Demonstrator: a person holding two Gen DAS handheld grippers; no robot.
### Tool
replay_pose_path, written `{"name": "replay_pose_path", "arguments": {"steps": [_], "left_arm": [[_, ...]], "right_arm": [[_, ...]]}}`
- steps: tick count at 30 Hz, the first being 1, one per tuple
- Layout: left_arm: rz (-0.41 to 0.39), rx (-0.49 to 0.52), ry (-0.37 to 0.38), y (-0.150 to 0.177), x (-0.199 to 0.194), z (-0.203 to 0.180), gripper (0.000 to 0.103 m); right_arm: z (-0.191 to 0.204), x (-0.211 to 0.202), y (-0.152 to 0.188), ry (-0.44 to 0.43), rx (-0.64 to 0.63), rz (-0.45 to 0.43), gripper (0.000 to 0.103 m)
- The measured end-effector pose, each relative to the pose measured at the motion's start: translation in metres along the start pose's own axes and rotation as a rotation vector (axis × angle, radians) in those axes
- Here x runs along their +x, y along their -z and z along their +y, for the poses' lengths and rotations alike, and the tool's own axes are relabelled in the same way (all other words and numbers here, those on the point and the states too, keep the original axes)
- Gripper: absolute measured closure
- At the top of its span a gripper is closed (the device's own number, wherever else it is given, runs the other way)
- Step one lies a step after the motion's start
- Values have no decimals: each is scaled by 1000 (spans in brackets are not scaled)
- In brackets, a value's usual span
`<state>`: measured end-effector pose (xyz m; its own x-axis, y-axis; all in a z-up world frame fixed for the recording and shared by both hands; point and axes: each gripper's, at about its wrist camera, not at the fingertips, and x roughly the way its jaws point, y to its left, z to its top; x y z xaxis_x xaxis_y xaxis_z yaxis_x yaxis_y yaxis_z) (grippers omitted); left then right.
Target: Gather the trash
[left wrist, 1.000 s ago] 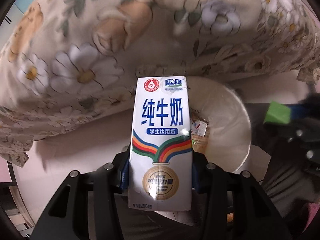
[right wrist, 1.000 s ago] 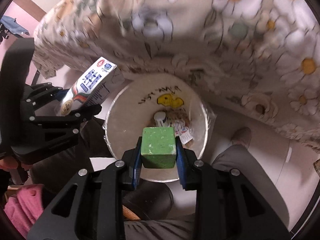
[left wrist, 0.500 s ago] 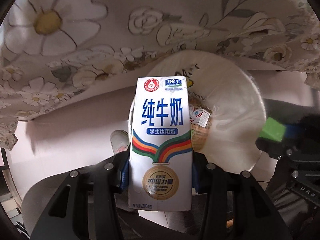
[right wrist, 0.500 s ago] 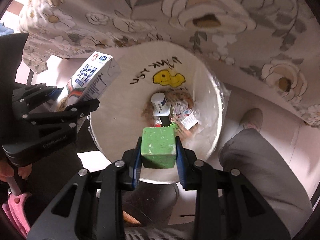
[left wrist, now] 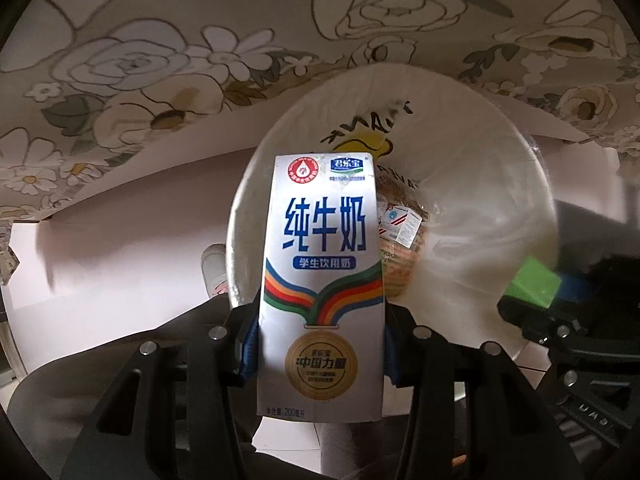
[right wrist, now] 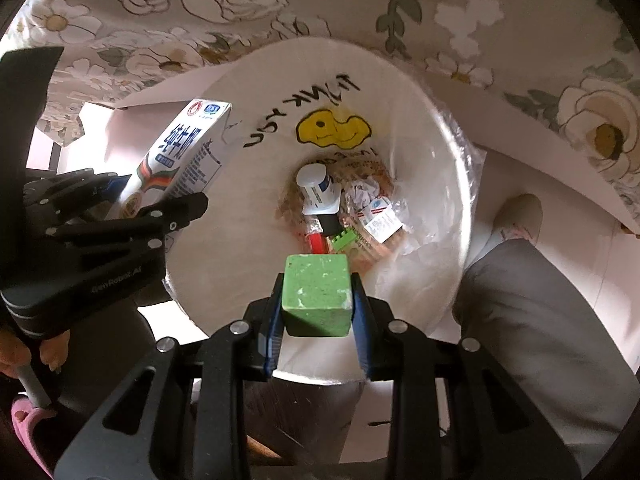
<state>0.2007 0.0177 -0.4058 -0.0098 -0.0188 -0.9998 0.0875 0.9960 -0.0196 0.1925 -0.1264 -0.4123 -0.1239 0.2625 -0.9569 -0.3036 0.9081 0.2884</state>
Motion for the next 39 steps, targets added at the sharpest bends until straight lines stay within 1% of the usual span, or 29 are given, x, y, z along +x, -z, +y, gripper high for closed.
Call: {"name": "replay_pose_path", "arguments": {"steps": [13, 19, 21, 22, 23, 24, 27, 36, 39], "left_arm": [[29, -8, 22, -3, 22, -2, 53], [57, -18, 33, -5, 34, -6, 54], [59, -18, 38, -6, 35, -7, 53], [61, -20, 38, -6, 35, -8, 52], [65, -24, 36, -6, 36, -8, 48], [66, -27, 35, -7, 36, -6, 45], [68, -42, 42, -7, 38, -6, 42], [67, -34, 38, -5, 43, -11, 42], [60, -29, 30, -6, 37, -7, 42]], "right_arm": [[5, 30, -7, 0, -4, 72, 71], [8, 38, -9, 11, -19, 89, 71], [8, 42, -9, 18, -13, 96, 69], [8, 44, -10, 19, -10, 103, 63], [8, 45, -11, 23, -8, 107, 56], [9, 46, -11, 29, -7, 105, 53], [9, 45, -11, 14, -11, 95, 53], [10, 44, -11, 21, -8, 92, 53], [9, 43, -12, 26, -8, 84, 53]]}}
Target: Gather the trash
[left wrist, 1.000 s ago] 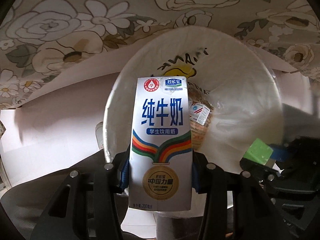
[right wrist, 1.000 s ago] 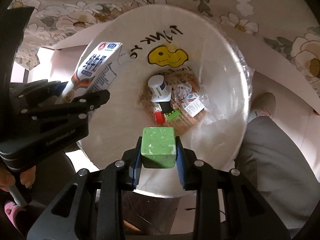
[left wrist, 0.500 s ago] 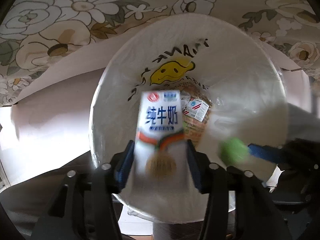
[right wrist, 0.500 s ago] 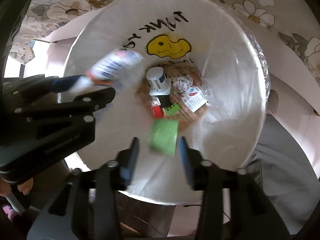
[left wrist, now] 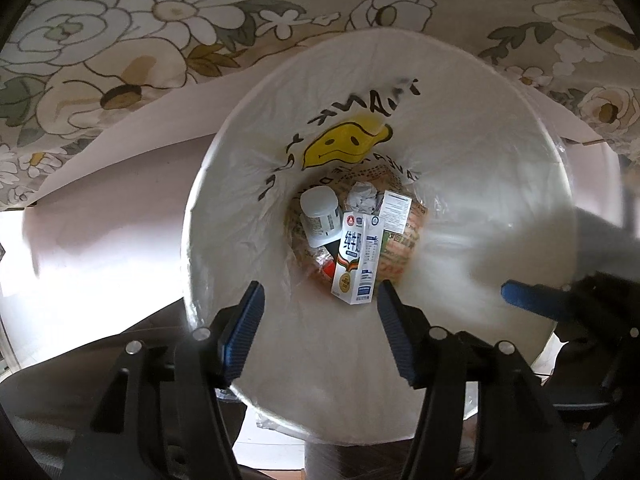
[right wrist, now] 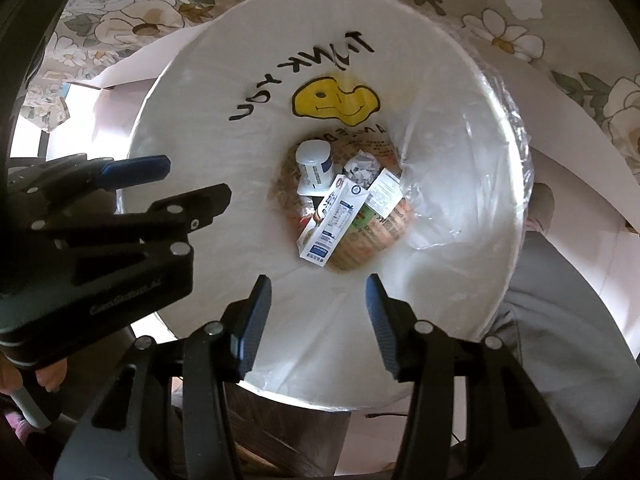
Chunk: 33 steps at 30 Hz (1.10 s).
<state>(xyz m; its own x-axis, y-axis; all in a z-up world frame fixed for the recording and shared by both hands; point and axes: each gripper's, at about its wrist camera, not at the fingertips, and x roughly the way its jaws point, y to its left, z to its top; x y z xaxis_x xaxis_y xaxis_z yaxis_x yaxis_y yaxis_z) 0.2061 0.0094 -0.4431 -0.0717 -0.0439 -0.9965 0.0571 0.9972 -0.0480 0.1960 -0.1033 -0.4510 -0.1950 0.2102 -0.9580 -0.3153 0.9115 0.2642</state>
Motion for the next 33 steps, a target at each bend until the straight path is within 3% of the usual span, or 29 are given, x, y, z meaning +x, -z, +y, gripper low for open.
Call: {"name": "replay_pose_path", "arguments": {"steps": [6, 14, 19, 21, 25, 29, 33], "left_arm": [[-33, 32, -26, 6, -18, -3, 42], [-136, 39, -57, 15, -66, 5, 42], [-218, 66, -97, 25, -105, 5, 37], [-260, 73, -98, 30, -125, 5, 35], [-310, 79, -70, 38, -159, 3, 30], [-407, 103, -80, 51, -202, -4, 22], [-469, 141, -103, 67, -238, -12, 14]], "right_arm": [[-3, -14, 4, 14, 2, -25, 53], [-4, -48, 13, 21, 4, -83, 53], [-3, -86, 23, 37, -11, -146, 52], [-2, -103, 28, 60, -28, -170, 46], [-2, -139, 41, 79, -49, -225, 46], [0, -170, 53, 90, -48, -281, 35], [4, -204, 68, 106, -62, -345, 34]]}}
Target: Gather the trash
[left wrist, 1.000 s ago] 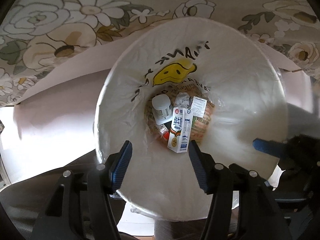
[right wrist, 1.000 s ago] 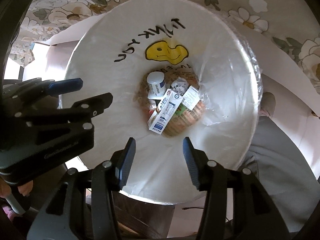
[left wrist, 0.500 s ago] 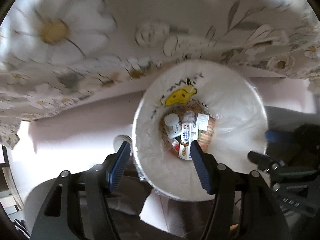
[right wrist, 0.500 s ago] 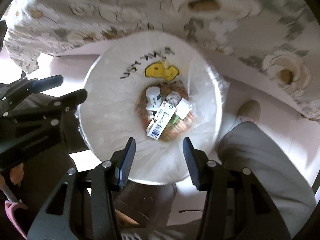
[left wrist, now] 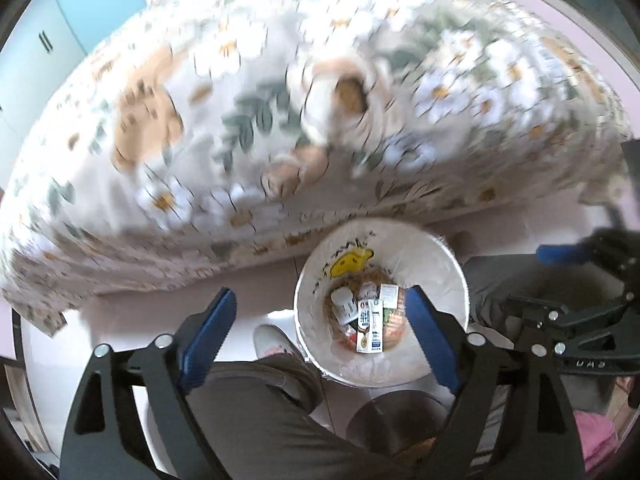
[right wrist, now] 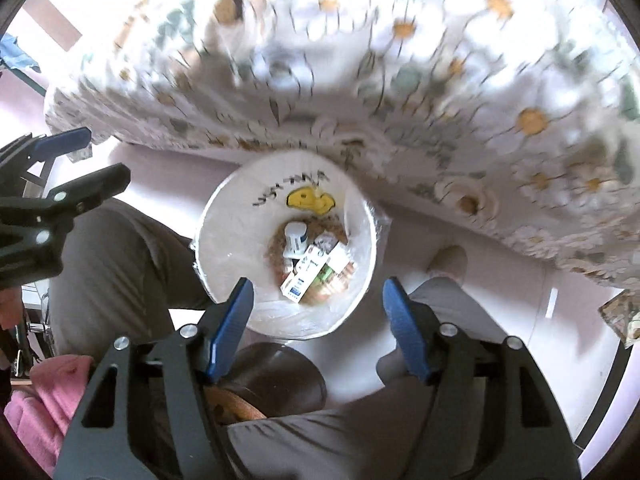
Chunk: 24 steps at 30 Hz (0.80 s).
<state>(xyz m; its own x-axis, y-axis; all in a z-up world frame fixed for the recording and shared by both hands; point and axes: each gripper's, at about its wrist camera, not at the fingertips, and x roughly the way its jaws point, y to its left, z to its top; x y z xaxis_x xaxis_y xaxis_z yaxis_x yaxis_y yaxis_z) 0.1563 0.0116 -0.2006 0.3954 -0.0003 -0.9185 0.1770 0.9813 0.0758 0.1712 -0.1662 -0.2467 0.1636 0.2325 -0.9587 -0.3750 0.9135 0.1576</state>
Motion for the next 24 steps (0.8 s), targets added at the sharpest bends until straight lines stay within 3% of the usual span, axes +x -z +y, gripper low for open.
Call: {"name": "replay_pose_path", "arguments": {"steps": [6, 12, 19, 24], "left_arm": [[-82, 43, -30, 1, -54, -10, 11], [-134, 10, 20, 11, -94, -7, 11], [-219, 5, 0, 26, -137, -2, 10], [-274, 16, 5, 44, -165, -3, 9]], "right_arm": [[9, -52, 9, 49, -17, -87, 30], [22, -97, 21, 80, -38, -172, 28], [53, -151, 34, 128, -88, -310, 27], [74, -176, 49, 212, -115, -409, 25]]}}
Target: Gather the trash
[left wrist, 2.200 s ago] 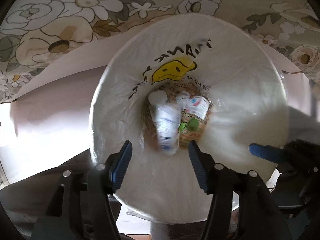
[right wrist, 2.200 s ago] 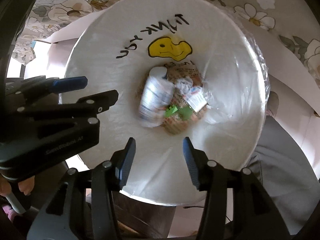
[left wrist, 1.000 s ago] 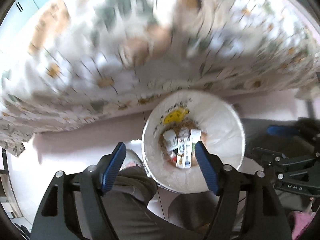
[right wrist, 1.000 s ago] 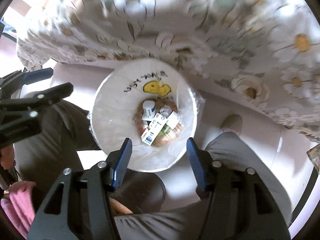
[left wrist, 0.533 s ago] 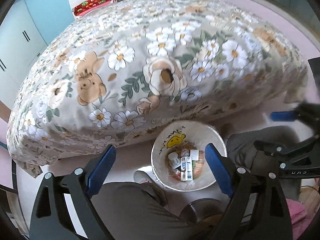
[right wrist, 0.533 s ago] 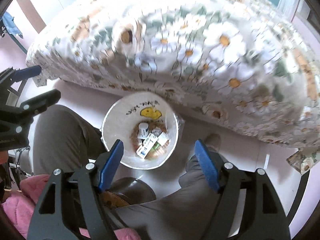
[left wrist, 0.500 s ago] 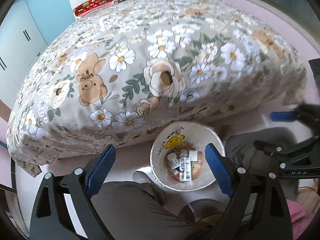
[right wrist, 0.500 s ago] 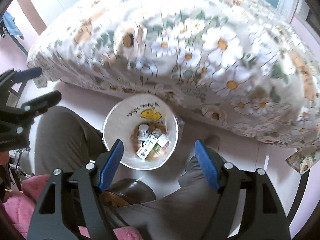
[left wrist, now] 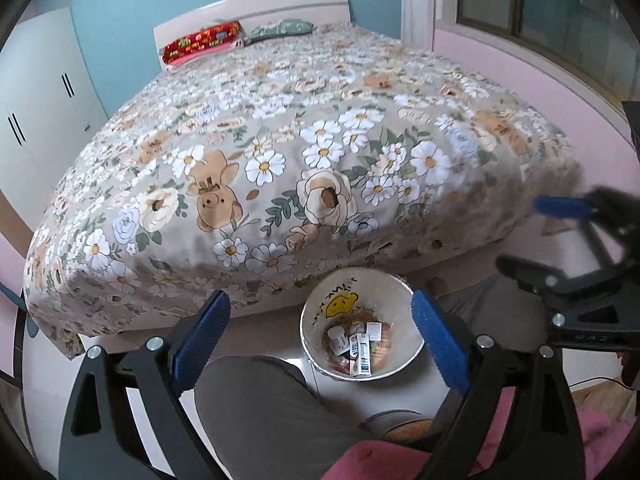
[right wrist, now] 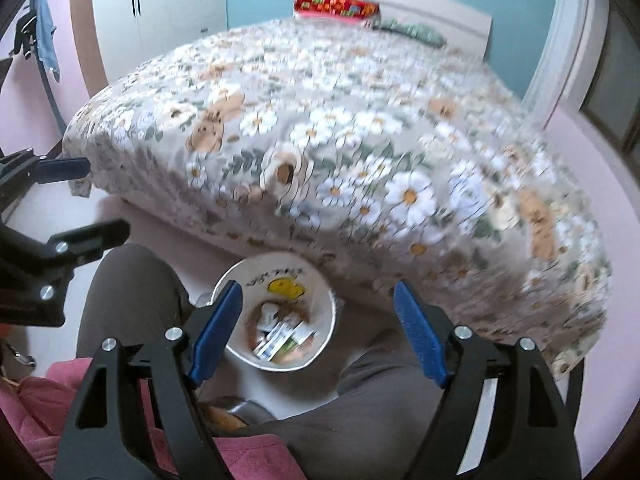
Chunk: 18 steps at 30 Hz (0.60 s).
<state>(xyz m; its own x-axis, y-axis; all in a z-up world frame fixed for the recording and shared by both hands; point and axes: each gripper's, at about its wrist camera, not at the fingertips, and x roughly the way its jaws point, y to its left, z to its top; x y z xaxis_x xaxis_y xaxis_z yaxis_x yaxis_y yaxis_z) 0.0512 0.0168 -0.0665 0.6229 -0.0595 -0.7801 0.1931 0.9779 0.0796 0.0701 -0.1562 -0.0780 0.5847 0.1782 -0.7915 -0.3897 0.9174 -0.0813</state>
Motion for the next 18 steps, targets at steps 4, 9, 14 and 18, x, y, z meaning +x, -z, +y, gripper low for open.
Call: {"name": "replay_pose_path", "arguments": {"steps": [4, 9, 14, 18], "left_arm": [[-51, 16, -38, 5, -20, -5, 9], [-92, 34, -96, 8, -31, -10, 9], [-100, 47, -103, 9, -34, -16, 8], [-102, 68, -105, 9, -36, -20, 8]], "right_arm": [[6, -24, 3, 64, 3, -73, 25], [8, -46, 10, 122, 39, -132, 24], [12, -64, 16, 157, 73, -164, 23], [15, -74, 21, 185, 84, -201, 21]]}}
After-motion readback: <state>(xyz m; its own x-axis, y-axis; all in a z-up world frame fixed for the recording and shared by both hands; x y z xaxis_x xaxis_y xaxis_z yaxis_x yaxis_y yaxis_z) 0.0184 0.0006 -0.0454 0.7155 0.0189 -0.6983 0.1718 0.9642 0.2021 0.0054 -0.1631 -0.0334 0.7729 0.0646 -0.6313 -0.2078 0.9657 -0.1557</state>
